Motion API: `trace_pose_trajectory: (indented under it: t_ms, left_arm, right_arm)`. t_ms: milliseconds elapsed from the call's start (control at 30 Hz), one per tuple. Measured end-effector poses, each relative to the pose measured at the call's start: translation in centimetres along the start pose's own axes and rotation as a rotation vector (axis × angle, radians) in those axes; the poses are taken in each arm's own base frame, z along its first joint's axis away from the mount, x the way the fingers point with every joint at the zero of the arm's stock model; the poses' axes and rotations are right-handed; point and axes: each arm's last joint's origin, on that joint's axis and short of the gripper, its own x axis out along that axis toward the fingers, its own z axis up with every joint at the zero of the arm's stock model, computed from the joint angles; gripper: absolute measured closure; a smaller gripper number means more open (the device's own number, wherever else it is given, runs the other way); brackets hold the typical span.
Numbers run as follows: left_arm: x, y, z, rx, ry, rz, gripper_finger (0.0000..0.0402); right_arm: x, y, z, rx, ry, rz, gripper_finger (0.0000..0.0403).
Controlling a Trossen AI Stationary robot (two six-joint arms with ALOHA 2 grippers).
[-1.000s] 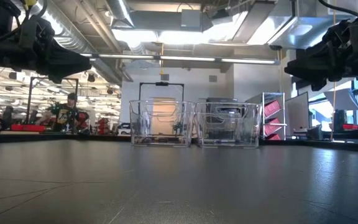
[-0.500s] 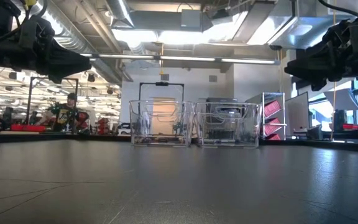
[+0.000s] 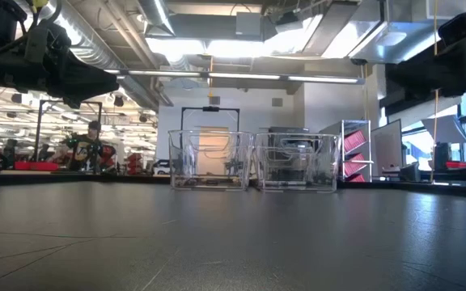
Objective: Sort batteries
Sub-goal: Return to Home Position
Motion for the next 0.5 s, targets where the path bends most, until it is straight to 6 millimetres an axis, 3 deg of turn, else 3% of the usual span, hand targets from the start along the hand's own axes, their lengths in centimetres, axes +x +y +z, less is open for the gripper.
trace_pose_trajectory:
  t_ms: [500]
  left_arm:
    - [0.00, 0.00, 0.00, 0.000, 0.000, 0.000, 0.0263]
  right_arm:
    - [0.00, 0.17, 0.06, 0.003, -0.006, 0.018, 0.0292]
